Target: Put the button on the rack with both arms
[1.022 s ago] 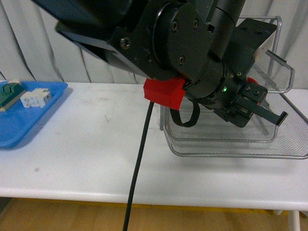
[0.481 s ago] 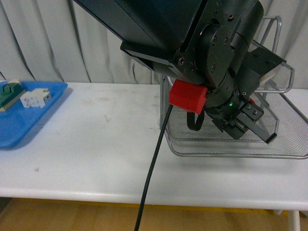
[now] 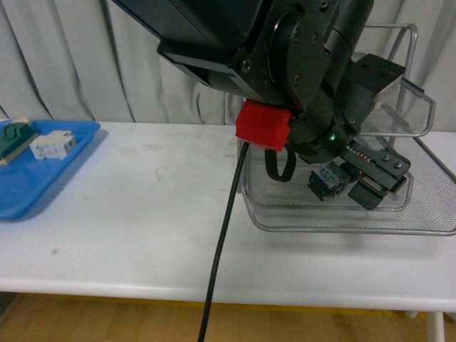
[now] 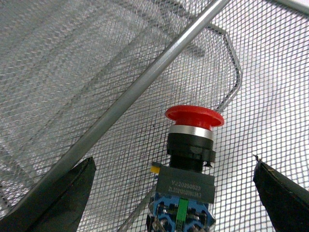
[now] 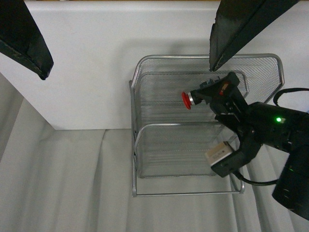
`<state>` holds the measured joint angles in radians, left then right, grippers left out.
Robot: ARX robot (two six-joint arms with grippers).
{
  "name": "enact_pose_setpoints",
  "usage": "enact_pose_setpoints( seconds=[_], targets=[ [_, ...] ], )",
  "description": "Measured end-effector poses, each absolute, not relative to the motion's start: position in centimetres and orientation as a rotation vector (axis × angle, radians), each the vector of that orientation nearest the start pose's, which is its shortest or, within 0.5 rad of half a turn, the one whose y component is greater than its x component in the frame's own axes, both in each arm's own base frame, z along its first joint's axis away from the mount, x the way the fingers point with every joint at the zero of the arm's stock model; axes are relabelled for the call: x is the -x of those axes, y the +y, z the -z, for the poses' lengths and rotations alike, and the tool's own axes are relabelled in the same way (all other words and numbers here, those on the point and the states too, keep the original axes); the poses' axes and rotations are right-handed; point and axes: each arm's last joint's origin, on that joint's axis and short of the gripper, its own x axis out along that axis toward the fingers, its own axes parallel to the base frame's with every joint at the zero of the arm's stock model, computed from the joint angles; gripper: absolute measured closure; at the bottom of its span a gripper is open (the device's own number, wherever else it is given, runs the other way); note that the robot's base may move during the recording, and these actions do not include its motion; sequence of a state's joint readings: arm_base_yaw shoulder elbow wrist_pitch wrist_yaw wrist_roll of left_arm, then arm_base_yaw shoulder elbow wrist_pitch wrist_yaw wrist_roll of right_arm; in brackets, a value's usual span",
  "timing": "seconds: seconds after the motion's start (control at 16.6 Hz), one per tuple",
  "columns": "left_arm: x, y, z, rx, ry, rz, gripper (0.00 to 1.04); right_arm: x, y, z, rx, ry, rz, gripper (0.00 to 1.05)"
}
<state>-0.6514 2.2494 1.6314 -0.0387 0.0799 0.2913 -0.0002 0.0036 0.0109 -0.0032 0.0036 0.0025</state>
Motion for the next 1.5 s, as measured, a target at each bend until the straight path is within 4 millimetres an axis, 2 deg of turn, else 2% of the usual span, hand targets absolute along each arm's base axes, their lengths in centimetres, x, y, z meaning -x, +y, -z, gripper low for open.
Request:
enact_pose_setpoints(
  seconds=[0.3, 0.48, 0.54, 0.6, 0.66, 0.72, 0.78, 0.84, 1.02, 1.26, 1.5],
  targets=[
    [-35.2, -26.7, -22.0, -0.307, 0.388, 0.823, 0.07, -9.7, 0.0, -16.7, -0.002, -0.004, 0.004, 0.06],
    [-32.2, -23.0, -23.2, -0.261, 0.343, 0.809, 0.07, -9.7, 0.0, -16.7, -0.002, -0.004, 0.004, 0.06],
    [-31.7, -21.9, -23.5, -0.242, 0.296, 0.749, 0.08, -9.7, 0.0, -16.7, -0.002, -0.004, 0.004, 0.06],
    [-31.2, -20.2, -23.6, -0.173, 0.148, 0.485, 0.19, -9.7, 0.0, -16.7, -0.002, -0.004, 0.001, 0.06],
    [-29.2, -15.8, -22.9, -0.087, 0.060, 0.196, 0.33, -9.7, 0.0, -16.7, -0.002, -0.004, 0.001, 0.06],
    [-27.7, -11.7, -22.7, -0.041, 0.011, 0.054, 0.44, -9.7, 0.0, -16.7, -0.002, -0.004, 0.001, 0.06],
    [-26.0, -7.7, -22.7, -0.016, -0.015, -0.027, 0.57, -9.7, 0.0, -16.7, -0.002, -0.004, 0.001, 0.06],
    [-24.1, -5.6, -22.1, 0.001, -0.026, -0.049, 0.69, -9.7, 0.0, -16.7, -0.002, -0.004, 0.000, 0.06],
    [-20.9, -3.8, -19.5, -0.008, 0.023, 0.005, 1.03, -9.7, 0.0, -16.7, -0.002, -0.004, 0.001, 0.06],
    [-17.7, -1.9, -18.3, -0.006, 0.017, 0.001, 1.03, -9.7, 0.0, -16.7, -0.002, -0.004, 0.001, 0.06],
    [-15.6, -0.7, -17.7, -0.004, 0.011, 0.003, 1.03, -9.7, 0.0, -16.7, -0.002, -0.004, 0.001, 0.06]
  ],
)
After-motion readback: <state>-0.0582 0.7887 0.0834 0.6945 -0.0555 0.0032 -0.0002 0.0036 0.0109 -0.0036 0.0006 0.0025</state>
